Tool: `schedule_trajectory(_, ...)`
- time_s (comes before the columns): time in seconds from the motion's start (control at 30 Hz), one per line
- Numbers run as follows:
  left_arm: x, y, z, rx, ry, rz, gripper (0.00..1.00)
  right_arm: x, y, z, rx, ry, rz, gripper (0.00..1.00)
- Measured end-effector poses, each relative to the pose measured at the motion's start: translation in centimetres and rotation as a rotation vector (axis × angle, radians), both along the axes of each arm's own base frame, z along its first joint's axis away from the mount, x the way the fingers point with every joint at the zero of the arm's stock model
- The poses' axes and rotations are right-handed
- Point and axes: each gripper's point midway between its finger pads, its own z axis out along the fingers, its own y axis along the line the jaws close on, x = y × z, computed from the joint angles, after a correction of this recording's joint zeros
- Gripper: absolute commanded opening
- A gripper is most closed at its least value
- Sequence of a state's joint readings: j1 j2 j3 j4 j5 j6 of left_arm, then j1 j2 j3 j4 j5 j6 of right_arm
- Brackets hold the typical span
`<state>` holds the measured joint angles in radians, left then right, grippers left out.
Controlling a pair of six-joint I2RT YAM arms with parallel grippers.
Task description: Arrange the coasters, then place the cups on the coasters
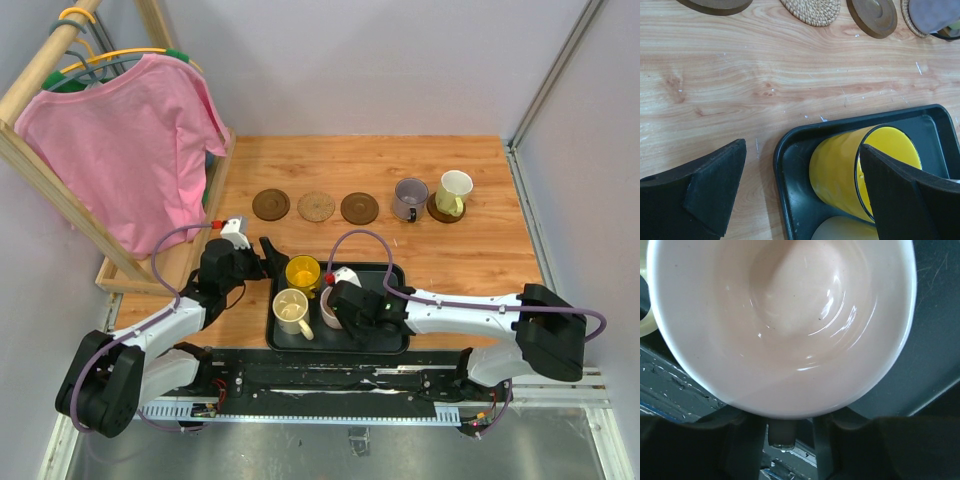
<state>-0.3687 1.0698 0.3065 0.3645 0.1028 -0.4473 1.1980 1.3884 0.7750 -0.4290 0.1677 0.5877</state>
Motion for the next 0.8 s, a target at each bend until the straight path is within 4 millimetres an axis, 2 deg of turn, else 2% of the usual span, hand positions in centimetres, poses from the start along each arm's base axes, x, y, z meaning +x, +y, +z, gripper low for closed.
schedule_trajectory(0.13,-0.15,0.06,-0.23,0.002,0.005,0.0,1.0,0.03,0.18,0.06,0.007,-0.001,0.002,0.49)
schedule_trajectory(0.3,-0.13,0.05,-0.06,-0.002,0.001,0.001,1.0,0.14,0.37,0.23,0.018,-0.007,0.001,0.46)
schedule_trajectory(0.43,-0.13,0.03,0.12,-0.005,-0.004,0.001,1.0,0.31,0.6,0.41,0.031,-0.015,-0.007,0.34)
schedule_trajectory(0.47,-0.13,0.02,0.15,-0.005,-0.005,0.001,1.0,0.37,0.63,0.45,0.035,-0.018,-0.01,0.28)
schedule_trajectory(0.53,-0.12,0.03,0.2,-0.006,-0.007,0.001,1.0,0.43,0.75,0.56,0.045,-0.021,-0.015,0.03)
schedule_trajectory(0.8,-0.24,0.07,0.2,-0.006,-0.009,0.001,1.0,0.66,0.5,0.9,0.052,-0.044,-0.029,0.01)
